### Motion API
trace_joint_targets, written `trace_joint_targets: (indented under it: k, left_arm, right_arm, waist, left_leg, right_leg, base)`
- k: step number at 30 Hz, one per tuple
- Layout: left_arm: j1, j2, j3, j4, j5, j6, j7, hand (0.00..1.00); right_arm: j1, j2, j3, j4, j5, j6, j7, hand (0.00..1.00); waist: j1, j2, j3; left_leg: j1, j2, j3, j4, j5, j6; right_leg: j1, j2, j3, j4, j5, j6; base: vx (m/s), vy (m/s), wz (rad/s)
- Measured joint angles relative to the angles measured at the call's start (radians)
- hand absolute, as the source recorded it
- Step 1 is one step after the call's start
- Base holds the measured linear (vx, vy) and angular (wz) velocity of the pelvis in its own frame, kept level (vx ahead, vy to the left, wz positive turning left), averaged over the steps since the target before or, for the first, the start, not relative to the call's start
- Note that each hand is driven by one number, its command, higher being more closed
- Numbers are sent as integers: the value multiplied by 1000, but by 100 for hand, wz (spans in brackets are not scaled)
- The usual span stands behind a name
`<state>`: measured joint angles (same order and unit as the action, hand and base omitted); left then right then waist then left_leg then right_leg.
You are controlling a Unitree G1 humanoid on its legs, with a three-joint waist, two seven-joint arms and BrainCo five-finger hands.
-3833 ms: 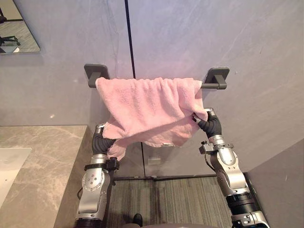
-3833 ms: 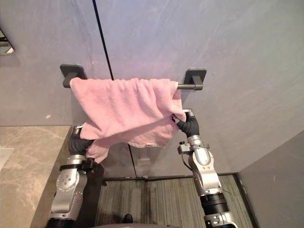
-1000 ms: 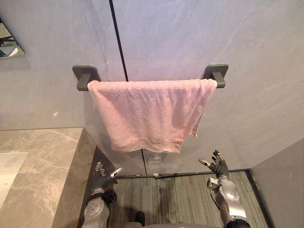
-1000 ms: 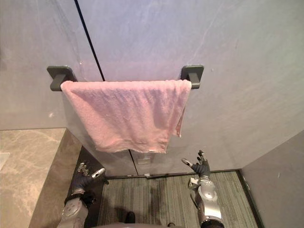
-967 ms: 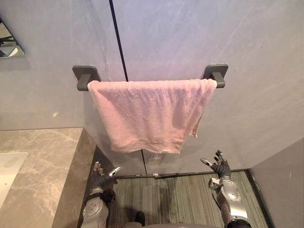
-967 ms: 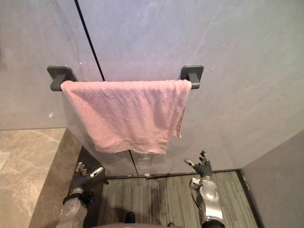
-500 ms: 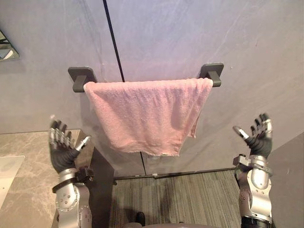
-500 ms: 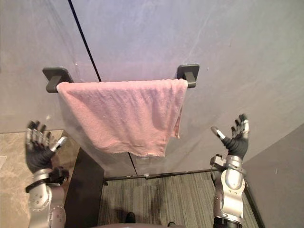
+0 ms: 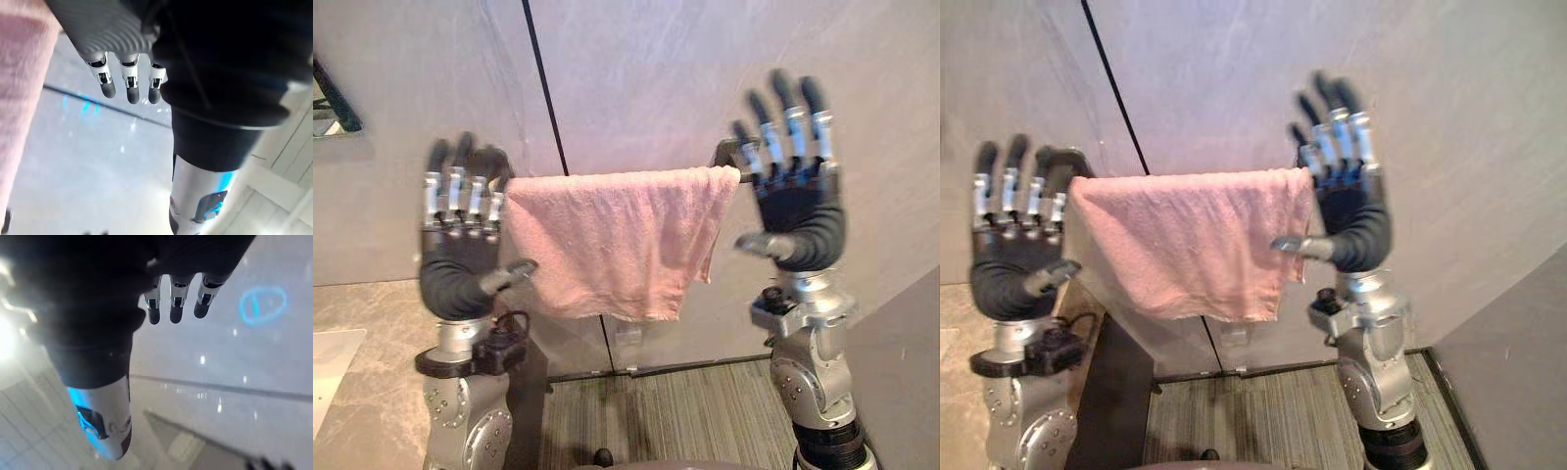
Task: Organize washtable
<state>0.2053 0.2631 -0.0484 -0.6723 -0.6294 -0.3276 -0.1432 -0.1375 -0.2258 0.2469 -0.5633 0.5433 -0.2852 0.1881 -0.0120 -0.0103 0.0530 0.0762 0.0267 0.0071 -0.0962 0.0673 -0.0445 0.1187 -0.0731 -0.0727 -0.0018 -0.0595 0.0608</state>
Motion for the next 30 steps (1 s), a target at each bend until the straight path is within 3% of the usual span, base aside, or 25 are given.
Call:
trace_joint_targets:
  k: [4, 10, 13, 20, 30]
  left_arm:
    - [-11, 120, -133, 76, -134, 60, -166, 0]
    - [-10, 200, -157, 228, -141, 90, -248, 0]
    - [-10, 220, -157, 312, -110, 91, -250, 0]
    - [-27, 216, -156, 459, -9, 111, -238, 0]
    - [-131, 127, -153, 703, 132, 126, -112, 0]
  right_arm:
    - [-15, -105, 109, 73, 116, 63, 137, 0]
    - [21, -212, 150, 198, 165, 125, 232, 0]
    - [34, -242, 155, 282, 147, 157, 234, 0]
    - [43, -257, 155, 427, 3, 179, 227, 0]
    - [-23, -182, 151, 628, -236, 181, 106, 0]
  waist:
    - [-2, 0, -12]
    - [-2, 0, -16]
    - [-1, 0, -16]
    - [0, 1, -17]
    - [1, -1, -34]
  left_leg:
    - [5, 0, 2, -1, 1, 1]
    - [8, 1, 5, -2, 3, 2]
    - [8, 1, 5, -6, 3, 2]
    - [-2, 1, 10, -6, 3, 2]
    - [-53, 9, 5, 0, 9, -1]
  right_leg:
    - [0, 0, 5, 7, 0, 0]
    - [-2, 1, 8, 14, 0, 0]
    - [-2, 1, 8, 14, 0, 0]
    - [-15, 1, 15, 14, 0, 0]
    - [-53, 5, 15, -1, 8, -4]
  base:
    - [-46, -12, -2]
    - [-44, -11, -1]
    - [-38, -14, 0]
    - [-3, -6, -1]
    - [3, -6, 2]
